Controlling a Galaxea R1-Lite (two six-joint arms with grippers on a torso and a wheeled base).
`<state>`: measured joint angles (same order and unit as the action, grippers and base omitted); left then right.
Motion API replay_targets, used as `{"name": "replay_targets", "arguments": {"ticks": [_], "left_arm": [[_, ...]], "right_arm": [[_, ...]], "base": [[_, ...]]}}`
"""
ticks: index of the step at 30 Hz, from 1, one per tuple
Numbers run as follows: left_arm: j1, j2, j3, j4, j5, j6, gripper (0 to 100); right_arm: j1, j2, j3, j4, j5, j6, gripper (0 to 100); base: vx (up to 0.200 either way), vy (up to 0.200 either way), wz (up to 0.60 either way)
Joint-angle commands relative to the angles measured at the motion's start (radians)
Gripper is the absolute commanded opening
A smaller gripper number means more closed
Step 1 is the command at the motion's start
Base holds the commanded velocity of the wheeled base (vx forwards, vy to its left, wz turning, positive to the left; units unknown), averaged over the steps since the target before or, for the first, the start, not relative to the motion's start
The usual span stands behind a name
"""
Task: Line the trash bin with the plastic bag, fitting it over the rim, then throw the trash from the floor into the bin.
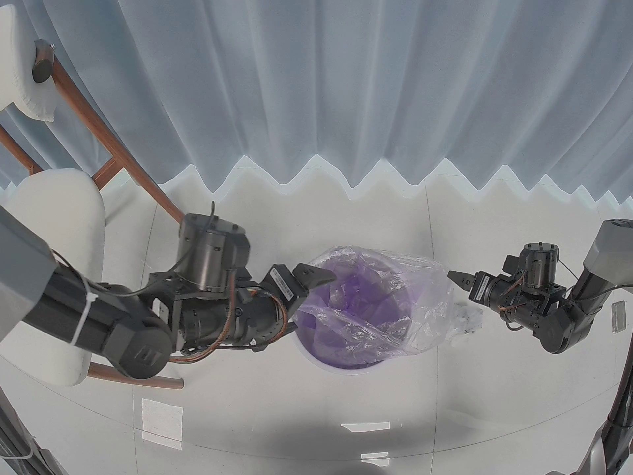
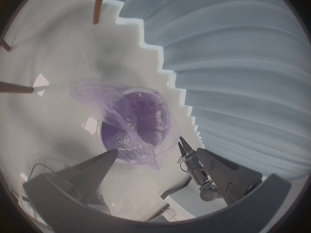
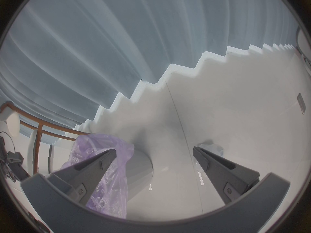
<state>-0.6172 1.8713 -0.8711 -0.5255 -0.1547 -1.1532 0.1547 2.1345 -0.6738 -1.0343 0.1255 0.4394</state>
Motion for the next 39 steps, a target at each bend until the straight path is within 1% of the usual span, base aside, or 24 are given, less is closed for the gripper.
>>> {"name": "replay_targets", "arguments": {"ticks": [1, 4, 6, 9, 13, 14, 16, 19, 22, 23, 28, 29, 30, 34, 36, 37, 38, 39], "left_arm": [[-0.007, 0.129, -0.123, 0.111, -0.009, -0.088, 100], [-0.004, 0.155, -0.175, 0.134, -0.040, -0.135, 100], [0.005, 0.177, -0.197, 0.136, -0.052, -0.137, 100], [0.022, 0.241, -0.278, 0.144, -0.059, -0.138, 100], [0.010, 0.266, -0.284, 0.165, -0.057, -0.134, 100], [0.005, 0.264, -0.281, 0.171, -0.059, -0.135, 0], [0.001, 0.262, -0.281, 0.179, -0.059, -0.143, 0], [-0.012, 0.256, -0.261, 0.194, -0.059, -0.200, 0], [-0.016, 0.246, -0.244, 0.194, -0.059, -0.206, 0], [-0.022, 0.232, -0.210, 0.193, -0.059, -0.206, 0], [-0.084, 0.218, -0.128, 0.187, -0.052, -0.195, 0], [-0.085, 0.218, -0.126, 0.187, -0.052, -0.194, 0], [-0.105, 0.216, -0.112, 0.188, -0.042, -0.181, 0], [-0.131, 0.200, -0.086, 0.194, -0.020, -0.166, 0], [-0.148, 0.190, -0.052, 0.196, -0.017, -0.099, 0], [-0.148, 0.190, -0.051, 0.196, -0.017, -0.094, 0], [-0.156, 0.192, -0.032, 0.200, -0.009, -0.048, 0], [-0.167, 0.198, -0.009, 0.222, 0.012, 0.024, 0]], "right_arm": [[0.014, 0.005, 0.020, -0.013, -0.015, -0.001, 100], [0.022, 0.013, 0.019, -0.015, -0.017, -0.001, 100], [0.023, 0.016, 0.020, -0.015, -0.017, -0.002, 100], [0.034, 0.016, 0.025, -0.017, -0.029, -0.002, 100], [0.034, 0.013, 0.025, -0.017, -0.040, -0.002, 100], [0.036, 0.013, 0.026, -0.017, -0.040, -0.002, 100], [0.037, 0.013, 0.028, -0.018, -0.040, 0.001, 100], [0.066, 0.019, 0.062, -0.018, -0.037, 0.018, 100], [0.082, 0.036, 0.079, -0.020, -0.037, 0.025, 100], [0.095, 0.061, 0.077, -0.043, -0.037, 0.036, 100], [0.105, 0.139, 0.069, -0.176, -0.040, 0.071, 100], [0.105, 0.142, 0.068, -0.179, -0.040, 0.071, 0], [0.103, 0.162, 0.071, -0.213, -0.040, 0.073, 0], [0.101, 0.177, 0.073, -0.231, -0.040, 0.075, 0], [0.097, 0.180, 0.066, -0.244, -0.040, 0.075, 0], [0.097, 0.180, 0.066, -0.244, -0.040, 0.075, 0], [0.097, 0.180, 0.062, -0.248, -0.040, 0.073, 0], [0.097, 0.182, 0.053, -0.250, -0.041, 0.073, 0]], "base": [[0.000, 0.000, 0.00], [0.000, 0.000, 0.00], [0.000, 0.000, 0.00], [0.000, 0.000, 0.00], [0.000, 0.000, 0.00], [0.000, 0.000, 0.00], [0.000, 0.000, 0.00], [0.000, 0.000, 0.00], [0.000, 0.000, 0.00], [0.000, 0.000, 0.00], [0.000, 0.000, 0.00], [0.000, 0.000, 0.00], [0.000, 0.000, 0.00], [0.000, 0.000, 0.00], [0.000, 0.000, 0.00], [0.000, 0.000, 0.00], [0.000, 0.000, 0.00], [0.000, 0.000, 0.00]]}}
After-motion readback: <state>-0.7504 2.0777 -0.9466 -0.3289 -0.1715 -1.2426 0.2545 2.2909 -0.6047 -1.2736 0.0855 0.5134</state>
